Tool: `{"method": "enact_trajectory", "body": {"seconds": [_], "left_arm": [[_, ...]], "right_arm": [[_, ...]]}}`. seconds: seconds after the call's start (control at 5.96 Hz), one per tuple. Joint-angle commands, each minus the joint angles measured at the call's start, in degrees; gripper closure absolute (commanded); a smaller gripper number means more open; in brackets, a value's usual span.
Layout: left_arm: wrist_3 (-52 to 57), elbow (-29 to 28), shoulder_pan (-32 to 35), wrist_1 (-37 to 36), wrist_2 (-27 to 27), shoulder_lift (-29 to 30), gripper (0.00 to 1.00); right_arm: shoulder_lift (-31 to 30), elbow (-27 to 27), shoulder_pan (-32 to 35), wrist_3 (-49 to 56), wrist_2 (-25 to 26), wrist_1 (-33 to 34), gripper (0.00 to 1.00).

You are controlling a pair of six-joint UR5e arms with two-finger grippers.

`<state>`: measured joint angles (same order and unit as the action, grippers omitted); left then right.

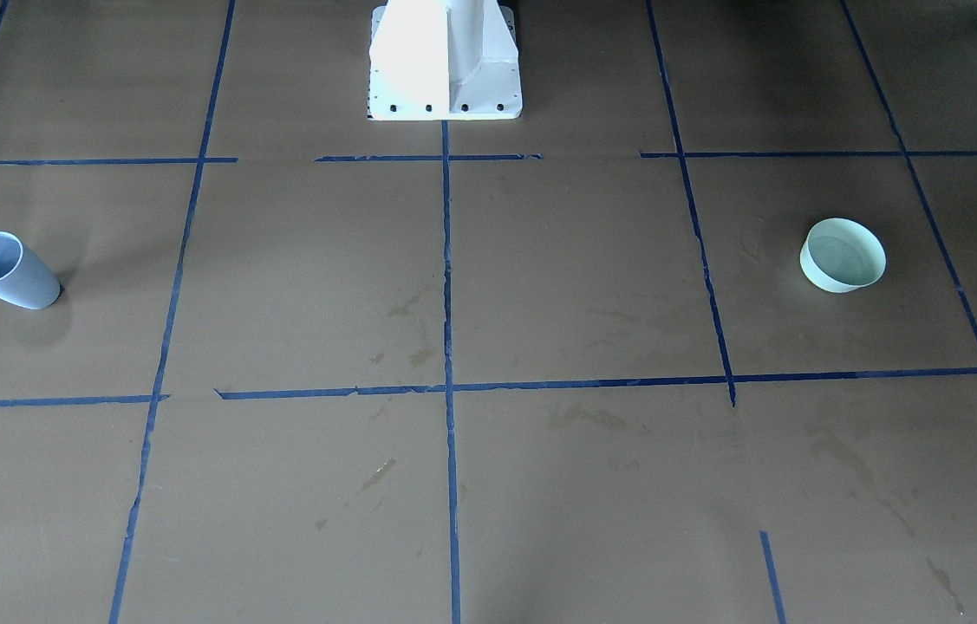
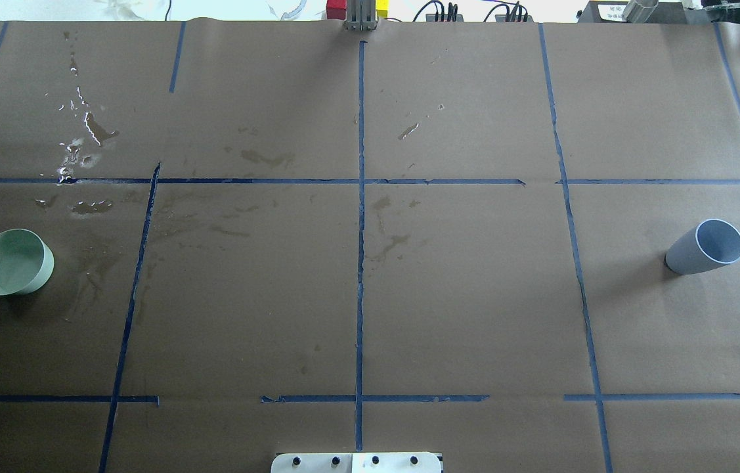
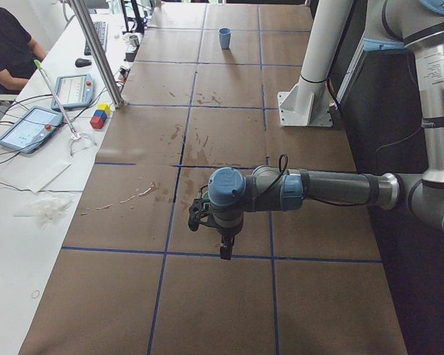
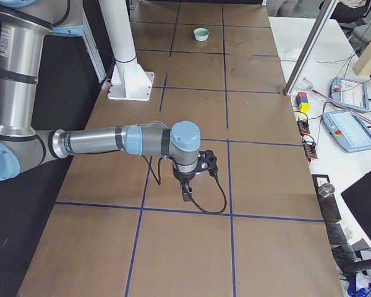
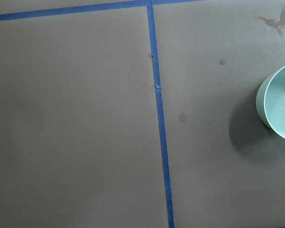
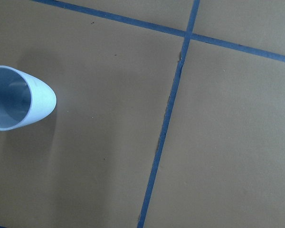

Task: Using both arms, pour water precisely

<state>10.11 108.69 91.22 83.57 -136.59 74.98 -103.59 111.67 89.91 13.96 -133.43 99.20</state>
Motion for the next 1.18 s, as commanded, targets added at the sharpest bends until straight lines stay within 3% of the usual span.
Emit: {"method": "enact_trajectory", "body": {"seconds": [0.0, 0.5, 0.67, 1.01], "left_arm": [[-0.1, 0.6, -0.5, -1.0, 0.9, 0.3, 0.00], [-0.6, 0.6, -0.5, -0.9, 0.5, -0.2, 0.00], [-0.5, 0.2, -0.5, -0.8, 0.5, -0.3, 0.00], [-0.3, -0.5, -0.6, 1.0, -1.8, -0.8, 0.00]], "right_arm": [[-0.2, -0.6, -0.2, -0.3, -0.1, 0.0, 0.00], [0.1, -0.7, -2.4, -0.5, -0.5, -3.6, 0.00], [-0.2, -0.7, -3.0, -0.2, -4.3, -3.7, 0.00], [0.1, -0.8, -5.8, -0.9, -5.5, -4.5, 0.00]]}}
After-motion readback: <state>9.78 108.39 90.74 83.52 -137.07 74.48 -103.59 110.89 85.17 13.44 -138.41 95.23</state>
